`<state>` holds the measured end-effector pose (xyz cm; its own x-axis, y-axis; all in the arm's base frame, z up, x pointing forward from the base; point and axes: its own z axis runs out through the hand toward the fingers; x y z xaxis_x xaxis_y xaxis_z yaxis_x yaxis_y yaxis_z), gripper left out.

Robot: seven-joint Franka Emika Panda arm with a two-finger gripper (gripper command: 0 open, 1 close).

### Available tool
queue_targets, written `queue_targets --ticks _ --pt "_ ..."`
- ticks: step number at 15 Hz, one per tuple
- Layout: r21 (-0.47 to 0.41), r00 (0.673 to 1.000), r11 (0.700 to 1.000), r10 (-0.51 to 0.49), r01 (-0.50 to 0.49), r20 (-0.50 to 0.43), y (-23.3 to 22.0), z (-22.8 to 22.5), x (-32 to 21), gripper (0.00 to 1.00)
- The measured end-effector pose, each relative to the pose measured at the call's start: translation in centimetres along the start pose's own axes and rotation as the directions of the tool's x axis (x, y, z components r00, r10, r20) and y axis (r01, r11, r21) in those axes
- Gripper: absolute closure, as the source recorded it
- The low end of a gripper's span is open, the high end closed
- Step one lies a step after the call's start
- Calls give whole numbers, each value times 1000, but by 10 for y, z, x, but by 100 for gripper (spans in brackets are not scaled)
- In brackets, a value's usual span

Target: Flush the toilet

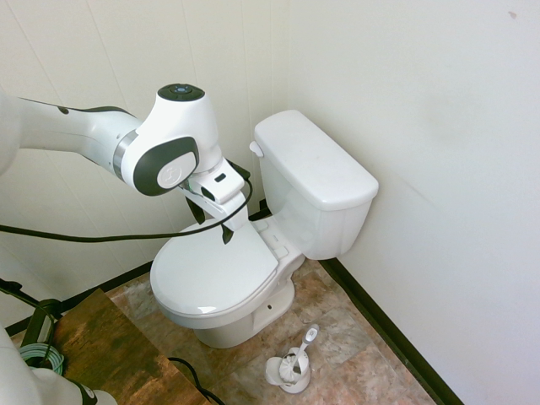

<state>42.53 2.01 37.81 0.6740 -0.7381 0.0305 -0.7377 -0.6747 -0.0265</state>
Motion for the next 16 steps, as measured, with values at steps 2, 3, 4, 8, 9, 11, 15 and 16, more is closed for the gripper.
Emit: queue_targets --ticks 2,3,4,8,9,11,15,16 --pt "7 1000 1000 2 -2 -1 -2 1 1 0" --pt "18 1000 1000 -3 3 -11 -5 -1 2 0" --pt "32 1000 999 -15 16 -24 -14 -5 3 0" --pt "77 993 992 -99 104 -71 -93 -25 12 0" --pt "83 990 990 -110 117 -83 -115 -25 20 0" --pt "94 987 986 -132 141 -95 -158 -18 40 0" --pt "127 980 975 -169 182 -103 -244 3 53 0" --pt "133 978 972 -179 192 -102 -262 7 52 0"
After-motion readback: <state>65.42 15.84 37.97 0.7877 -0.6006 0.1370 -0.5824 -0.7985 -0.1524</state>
